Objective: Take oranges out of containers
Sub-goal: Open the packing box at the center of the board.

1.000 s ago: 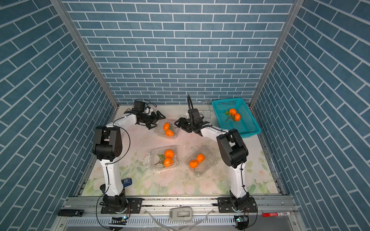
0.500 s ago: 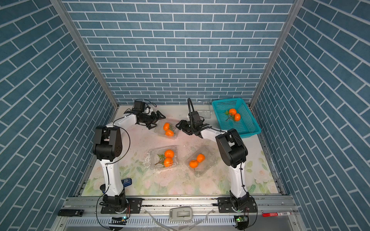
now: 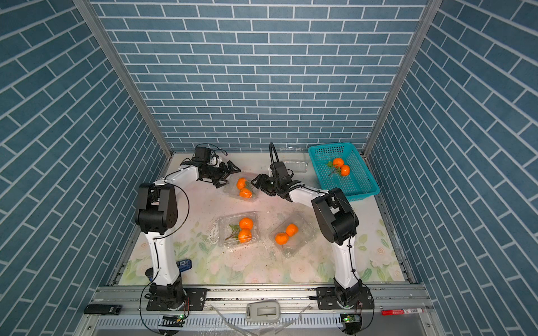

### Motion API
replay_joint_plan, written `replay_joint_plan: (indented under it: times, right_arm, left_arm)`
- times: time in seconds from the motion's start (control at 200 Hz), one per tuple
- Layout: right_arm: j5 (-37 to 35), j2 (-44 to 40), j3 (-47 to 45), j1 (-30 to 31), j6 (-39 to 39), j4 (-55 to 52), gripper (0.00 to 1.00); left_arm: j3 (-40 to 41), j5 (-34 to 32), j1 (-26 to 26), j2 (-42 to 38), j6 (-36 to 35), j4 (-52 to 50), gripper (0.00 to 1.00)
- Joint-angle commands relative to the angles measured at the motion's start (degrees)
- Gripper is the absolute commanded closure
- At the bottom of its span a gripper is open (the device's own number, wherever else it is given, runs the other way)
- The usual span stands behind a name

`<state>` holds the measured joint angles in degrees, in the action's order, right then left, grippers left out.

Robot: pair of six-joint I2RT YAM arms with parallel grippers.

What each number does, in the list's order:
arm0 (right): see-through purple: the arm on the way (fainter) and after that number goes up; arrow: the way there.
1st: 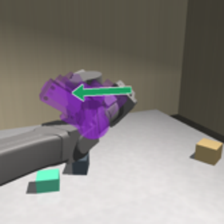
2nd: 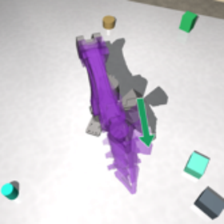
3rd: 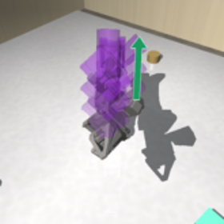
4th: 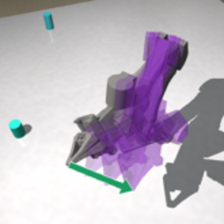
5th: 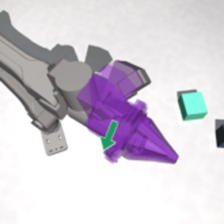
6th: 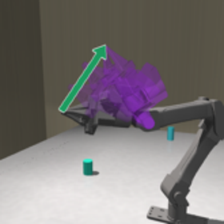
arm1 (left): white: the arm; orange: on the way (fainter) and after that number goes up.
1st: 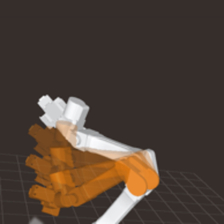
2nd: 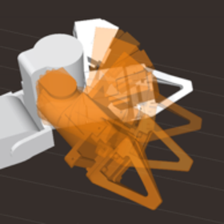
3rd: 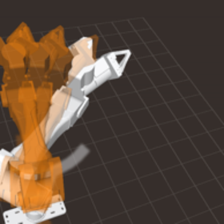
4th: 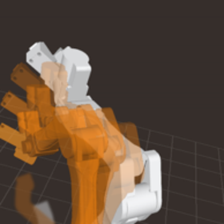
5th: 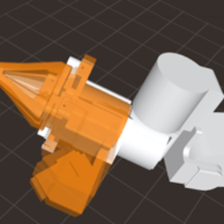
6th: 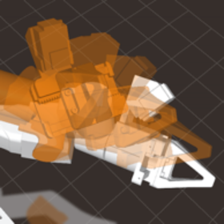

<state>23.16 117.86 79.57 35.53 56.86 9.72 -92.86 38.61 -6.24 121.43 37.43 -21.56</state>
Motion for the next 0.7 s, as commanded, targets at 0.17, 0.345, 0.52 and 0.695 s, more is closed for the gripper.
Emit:
replay_joint_plan:
  times: [0.17, 0.345, 0.52, 0.695]
  right_arm:
    - [1.40, 2.00, 0.81, 0.20, 7.45, 7.59, 0.38]
    - [1.89, 3.41, -0.50, 0.21, 14.39, 14.35, 0.40]
    - [1.26, 3.78, -2.70, 0.15, 19.35, 19.38, 0.41]
    - [1.14, 4.45, -3.30, 0.24, 21.63, 21.49, 0.44]
  left_arm:
    - [0.57, 0.85, -0.09, -1.19, 0.34, 0.81, 0.01]
    - [0.75, 1.19, -0.09, -1.24, 0.58, 1.17, 0.01]
    - [0.75, 1.64, -0.04, -1.37, 0.92, 1.52, 0.01]
    - [1.32, 2.16, 0.00, -1.46, 1.66, 2.66, 0.01]
